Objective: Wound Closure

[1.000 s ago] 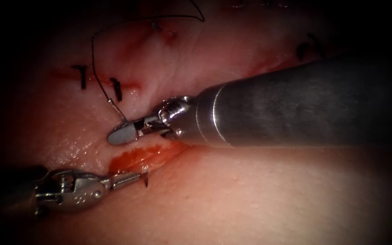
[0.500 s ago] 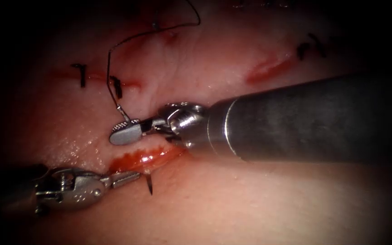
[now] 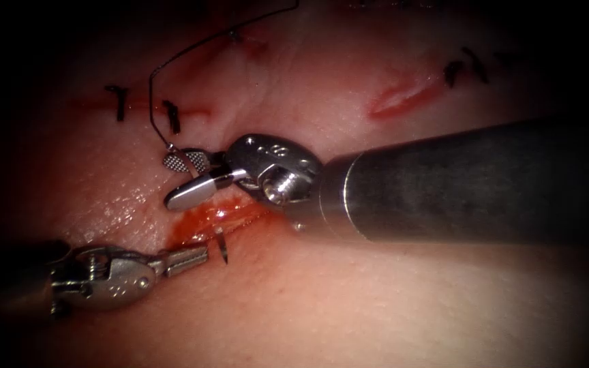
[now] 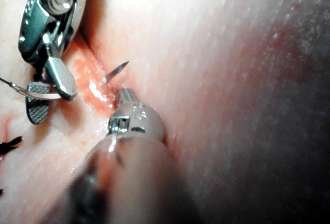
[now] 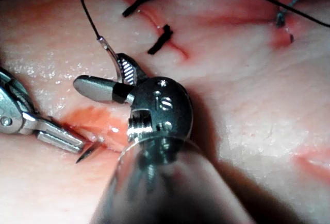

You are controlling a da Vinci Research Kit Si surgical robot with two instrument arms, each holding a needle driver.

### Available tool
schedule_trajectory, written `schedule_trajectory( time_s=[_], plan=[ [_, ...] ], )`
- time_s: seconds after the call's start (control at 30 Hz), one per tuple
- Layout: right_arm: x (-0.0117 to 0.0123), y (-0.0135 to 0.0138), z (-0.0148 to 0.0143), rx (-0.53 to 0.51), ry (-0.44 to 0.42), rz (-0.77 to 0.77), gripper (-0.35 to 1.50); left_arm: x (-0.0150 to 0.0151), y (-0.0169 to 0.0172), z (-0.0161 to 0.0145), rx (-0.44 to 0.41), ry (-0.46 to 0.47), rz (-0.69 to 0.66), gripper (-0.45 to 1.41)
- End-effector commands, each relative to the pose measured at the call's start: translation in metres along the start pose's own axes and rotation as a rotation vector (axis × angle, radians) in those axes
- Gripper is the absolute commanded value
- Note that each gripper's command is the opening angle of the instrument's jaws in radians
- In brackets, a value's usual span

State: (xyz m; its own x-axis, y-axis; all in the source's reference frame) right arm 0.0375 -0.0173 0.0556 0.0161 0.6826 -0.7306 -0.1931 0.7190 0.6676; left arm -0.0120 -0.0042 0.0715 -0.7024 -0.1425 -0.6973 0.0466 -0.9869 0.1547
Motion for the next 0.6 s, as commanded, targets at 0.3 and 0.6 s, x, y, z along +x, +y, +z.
schedule_trajectory(
  time_s=[0.3, 0.6],
  plan=[
    [0.0039, 0.0007, 0.0009, 0.016, 0.007, -0.048, 1.31, 0.0000, 0.0000, 0.0008, 0.001, 0.001, 0.000, -0.26],
    [0.0038, 0.0002, 0.0028, 0.022, -0.031, -0.059, 1.30, -0.0001, 0.0000, 0.0007, -0.002, -0.001, 0.001, -0.26]
  ],
)
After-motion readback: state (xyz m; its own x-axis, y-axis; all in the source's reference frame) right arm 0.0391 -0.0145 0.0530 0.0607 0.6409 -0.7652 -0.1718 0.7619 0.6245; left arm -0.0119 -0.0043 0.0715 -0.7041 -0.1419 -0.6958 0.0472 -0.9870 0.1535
